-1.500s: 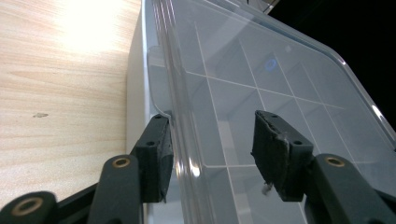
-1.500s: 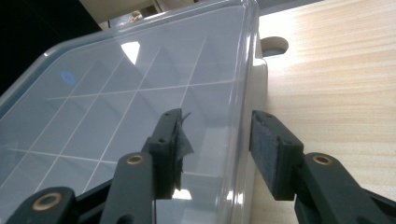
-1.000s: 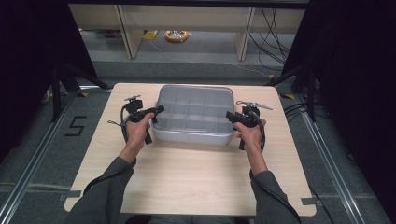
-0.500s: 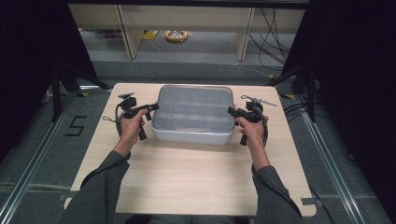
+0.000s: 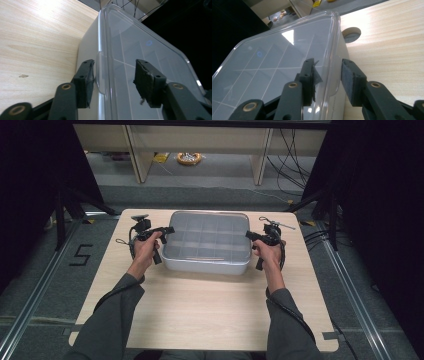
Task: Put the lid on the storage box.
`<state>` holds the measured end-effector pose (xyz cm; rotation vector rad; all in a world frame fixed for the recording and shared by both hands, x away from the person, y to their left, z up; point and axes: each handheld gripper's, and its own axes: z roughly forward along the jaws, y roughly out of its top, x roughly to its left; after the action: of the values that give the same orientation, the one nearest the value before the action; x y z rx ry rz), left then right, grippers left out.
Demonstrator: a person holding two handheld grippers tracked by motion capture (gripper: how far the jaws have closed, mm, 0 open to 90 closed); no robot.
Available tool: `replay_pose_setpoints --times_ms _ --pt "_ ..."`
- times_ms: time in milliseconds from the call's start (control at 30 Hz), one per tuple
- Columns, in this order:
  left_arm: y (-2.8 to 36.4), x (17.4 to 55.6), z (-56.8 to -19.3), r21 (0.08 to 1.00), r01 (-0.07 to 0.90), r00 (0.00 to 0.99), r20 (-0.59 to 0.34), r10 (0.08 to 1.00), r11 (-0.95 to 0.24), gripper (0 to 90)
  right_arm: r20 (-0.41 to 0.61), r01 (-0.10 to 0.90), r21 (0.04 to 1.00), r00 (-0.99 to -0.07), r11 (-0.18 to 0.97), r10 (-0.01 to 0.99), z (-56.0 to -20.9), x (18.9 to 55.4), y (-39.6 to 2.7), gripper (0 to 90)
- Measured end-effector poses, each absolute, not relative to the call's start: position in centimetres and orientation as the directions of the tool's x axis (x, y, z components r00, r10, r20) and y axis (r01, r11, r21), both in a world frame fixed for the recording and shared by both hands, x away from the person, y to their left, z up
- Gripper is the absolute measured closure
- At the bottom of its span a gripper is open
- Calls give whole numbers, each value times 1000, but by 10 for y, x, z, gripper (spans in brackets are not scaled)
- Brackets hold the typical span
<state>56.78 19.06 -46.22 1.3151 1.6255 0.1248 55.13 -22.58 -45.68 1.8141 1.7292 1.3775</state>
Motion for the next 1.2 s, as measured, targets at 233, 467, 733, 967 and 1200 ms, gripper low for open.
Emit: replay_pose_setpoints --times_ms 233,467,733,967,1200 --pt "197 567 -460 619 666 68 -605 793 416 641 509 648 695 -140 -310 849 -457 544 -218 675" --pt "194 567 -461 641 683 109 -564 818 351 596 515 638 698 -133 -325 847 -459 539 -218 661" --pt "186 566 -461 658 696 143 -518 843 286 533 550 616 698 -136 -365 824 -461 536 -223 651" --pt "193 565 -463 642 694 128 -556 821 327 583 538 635 693 -142 -340 831 -465 534 -221 631" --pt "193 565 -463 641 696 131 -554 822 322 580 512 632 709 -154 -313 845 -462 535 -220 627"
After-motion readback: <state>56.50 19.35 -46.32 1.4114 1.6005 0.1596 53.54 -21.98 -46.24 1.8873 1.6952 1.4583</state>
